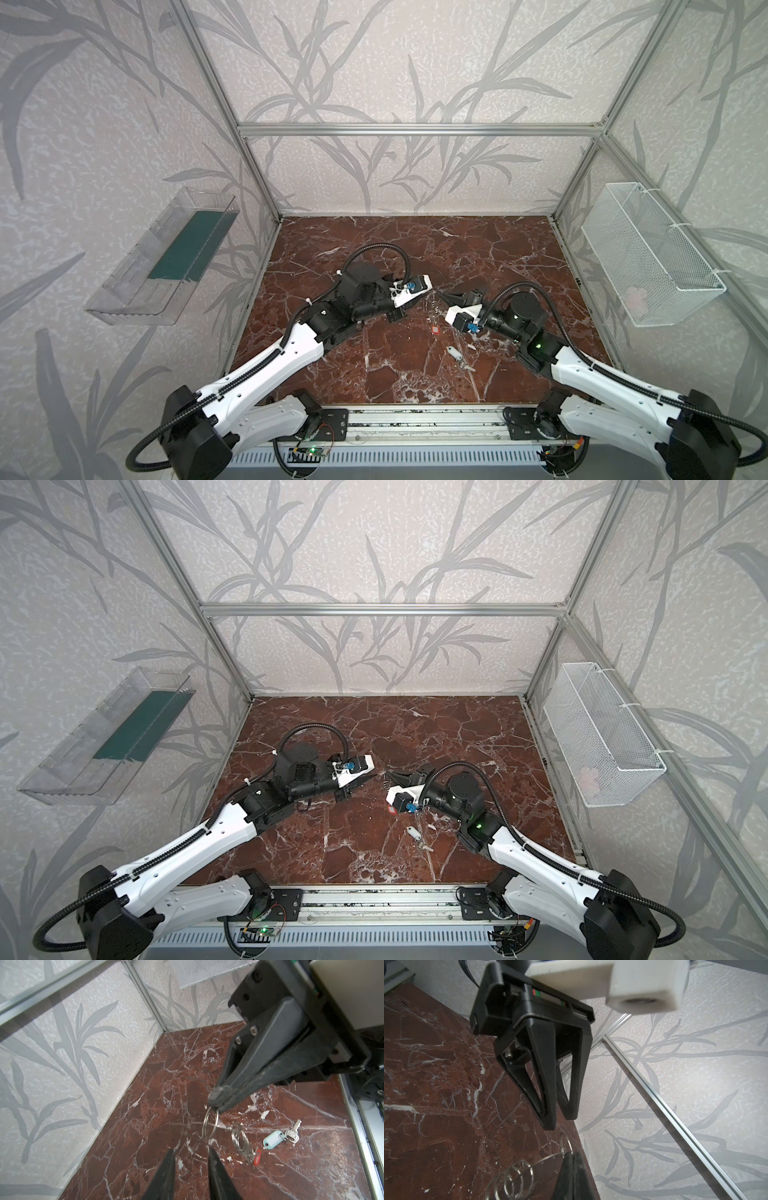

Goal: Put the keys on the keyring

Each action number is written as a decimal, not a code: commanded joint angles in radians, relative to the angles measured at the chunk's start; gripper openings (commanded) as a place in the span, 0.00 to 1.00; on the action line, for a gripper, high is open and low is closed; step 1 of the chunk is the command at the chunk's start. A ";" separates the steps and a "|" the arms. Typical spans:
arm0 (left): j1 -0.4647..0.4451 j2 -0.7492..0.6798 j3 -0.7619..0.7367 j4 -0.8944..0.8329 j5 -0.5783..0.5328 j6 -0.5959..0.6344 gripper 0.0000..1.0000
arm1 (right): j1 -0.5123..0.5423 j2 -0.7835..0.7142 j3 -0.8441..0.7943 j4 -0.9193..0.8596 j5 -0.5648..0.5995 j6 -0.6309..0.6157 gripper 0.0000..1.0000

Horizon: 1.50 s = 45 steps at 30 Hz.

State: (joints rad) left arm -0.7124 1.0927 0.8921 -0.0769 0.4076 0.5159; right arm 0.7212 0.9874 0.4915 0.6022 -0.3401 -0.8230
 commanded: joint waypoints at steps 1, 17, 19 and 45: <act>0.003 0.017 0.021 0.055 0.064 -0.023 0.28 | 0.001 0.004 0.033 0.064 -0.006 0.050 0.00; 0.003 0.070 0.045 0.014 0.082 -0.017 0.27 | 0.001 0.019 0.051 0.074 -0.018 0.106 0.00; 0.002 0.075 0.052 0.014 0.085 -0.009 0.25 | 0.001 0.019 0.055 0.065 -0.031 0.111 0.00; -0.080 0.079 0.094 -0.074 -0.139 0.481 0.00 | -0.113 -0.037 0.212 -0.455 -0.176 0.109 0.30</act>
State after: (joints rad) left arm -0.7837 1.1744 0.9668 -0.1879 0.3088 0.8970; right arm 0.6121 0.9535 0.6510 0.2661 -0.4522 -0.7067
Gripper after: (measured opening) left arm 0.048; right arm 0.297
